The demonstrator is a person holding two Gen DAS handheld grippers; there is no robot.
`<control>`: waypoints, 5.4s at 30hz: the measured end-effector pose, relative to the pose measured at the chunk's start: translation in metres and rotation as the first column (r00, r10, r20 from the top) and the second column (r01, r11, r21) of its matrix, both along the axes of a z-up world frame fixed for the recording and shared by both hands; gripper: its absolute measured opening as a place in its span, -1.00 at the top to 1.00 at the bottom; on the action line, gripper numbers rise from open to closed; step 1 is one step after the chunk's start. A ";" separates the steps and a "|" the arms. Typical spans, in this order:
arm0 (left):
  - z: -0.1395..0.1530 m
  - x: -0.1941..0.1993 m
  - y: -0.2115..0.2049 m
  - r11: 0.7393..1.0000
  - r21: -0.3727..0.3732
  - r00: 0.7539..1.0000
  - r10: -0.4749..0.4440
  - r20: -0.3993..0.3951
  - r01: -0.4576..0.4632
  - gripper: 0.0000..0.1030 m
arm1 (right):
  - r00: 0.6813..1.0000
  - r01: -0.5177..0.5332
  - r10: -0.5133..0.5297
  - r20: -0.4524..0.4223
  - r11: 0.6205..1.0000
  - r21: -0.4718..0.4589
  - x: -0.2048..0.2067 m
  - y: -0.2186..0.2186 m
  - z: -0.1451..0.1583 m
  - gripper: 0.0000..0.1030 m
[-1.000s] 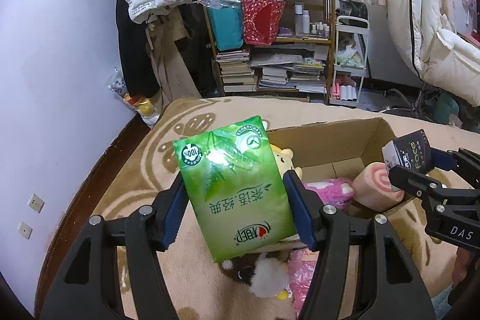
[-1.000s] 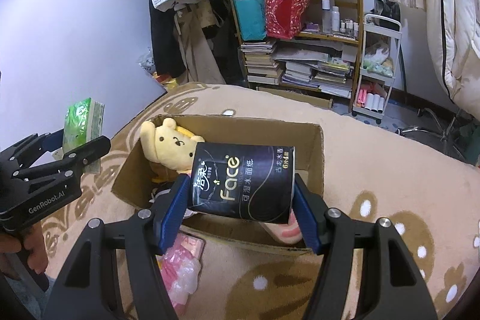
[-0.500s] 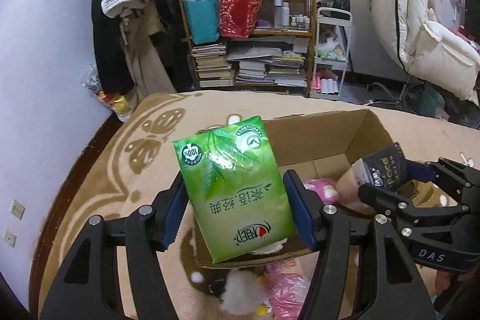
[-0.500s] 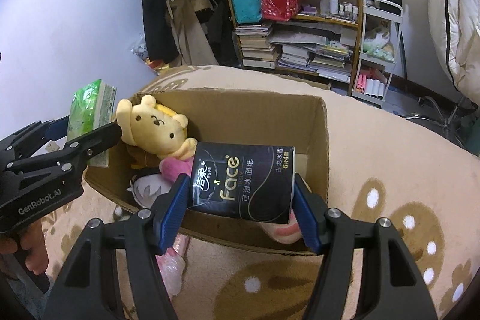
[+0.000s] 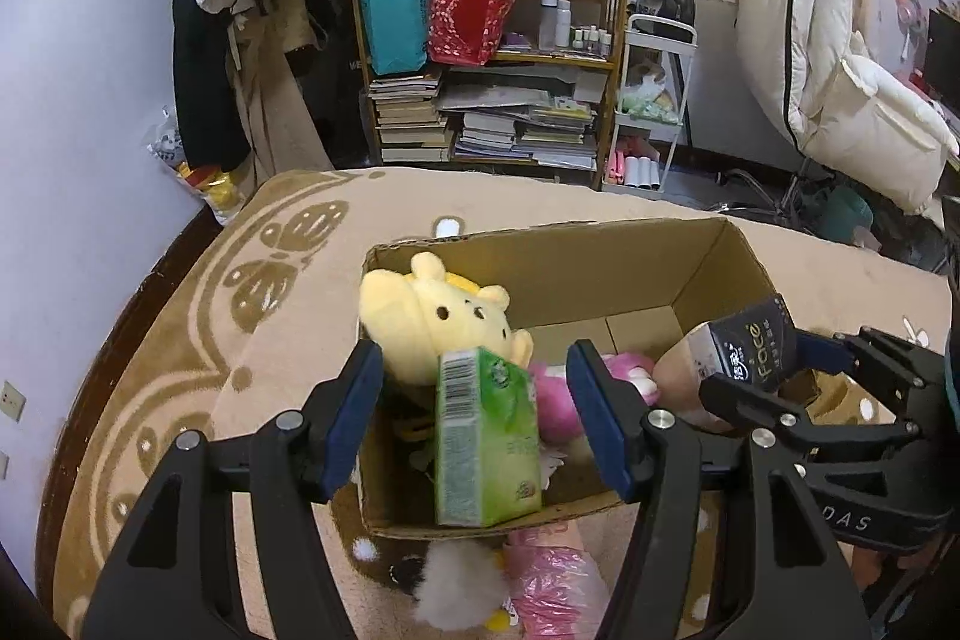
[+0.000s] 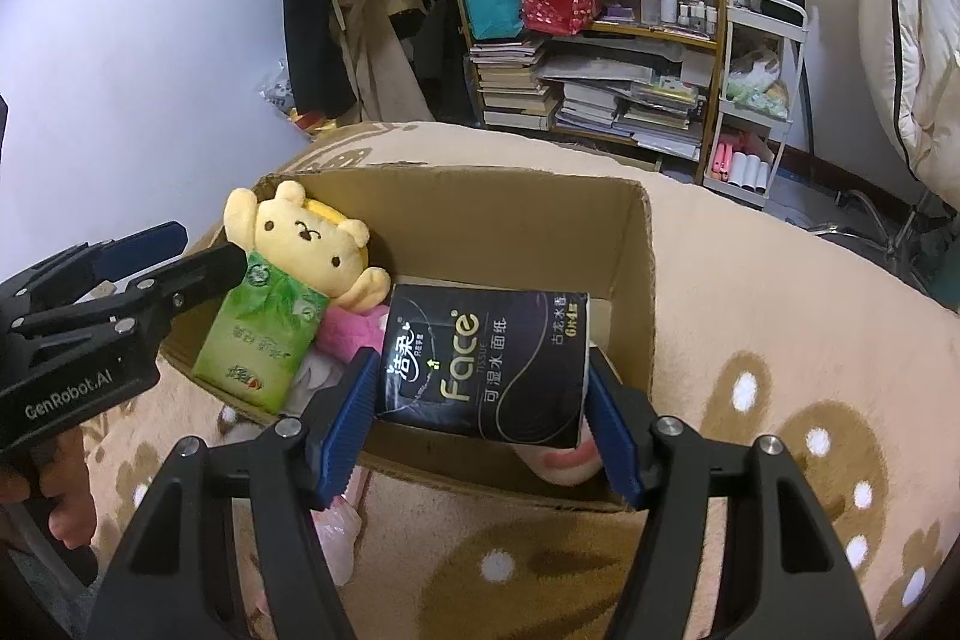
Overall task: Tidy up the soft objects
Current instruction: 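Open the right tool into the box while the left tool releases the green pack, then lower both open tools to the white plush and pink bottle beside the box, then grasp the pink-wrapped bottle with the right tool while the left tool grasps the white fluffy plush, then lift both held items and carry them over the box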
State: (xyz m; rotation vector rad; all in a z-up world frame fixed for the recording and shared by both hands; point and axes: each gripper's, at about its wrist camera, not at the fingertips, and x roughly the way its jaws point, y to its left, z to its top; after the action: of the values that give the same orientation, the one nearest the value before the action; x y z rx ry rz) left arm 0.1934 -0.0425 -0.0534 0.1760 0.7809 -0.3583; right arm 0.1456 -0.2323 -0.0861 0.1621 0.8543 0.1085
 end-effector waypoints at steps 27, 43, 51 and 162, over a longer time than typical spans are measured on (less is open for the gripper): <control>0.015 -0.013 0.041 0.995 0.011 0.995 0.101 0.001 -0.101 -0.99 | 0.998 0.044 -0.045 0.036 0.999 0.018 -0.022 0.001 0.023 -1.00; 0.003 -0.034 0.068 0.993 -0.009 0.988 0.120 -0.101 -0.122 -0.99 | 0.998 0.067 -0.065 -0.020 0.993 0.099 -0.052 0.025 0.007 -1.00; -0.019 -0.032 0.077 0.991 0.016 0.978 0.135 -0.162 -0.134 -0.99 | 0.999 0.011 -0.009 -0.039 0.998 0.063 -0.061 0.047 -0.007 -1.00; -0.011 -0.092 0.019 0.984 0.174 0.999 -0.024 -0.043 0.031 0.05 | 0.999 0.035 -0.041 0.034 0.984 0.175 -0.088 0.046 0.013 0.71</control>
State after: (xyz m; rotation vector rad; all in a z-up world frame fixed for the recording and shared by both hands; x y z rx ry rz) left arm 0.1013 -0.0238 -0.0645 0.3451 0.8505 -0.3207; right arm 0.0577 -0.1862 -0.0727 0.3398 0.8039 0.1504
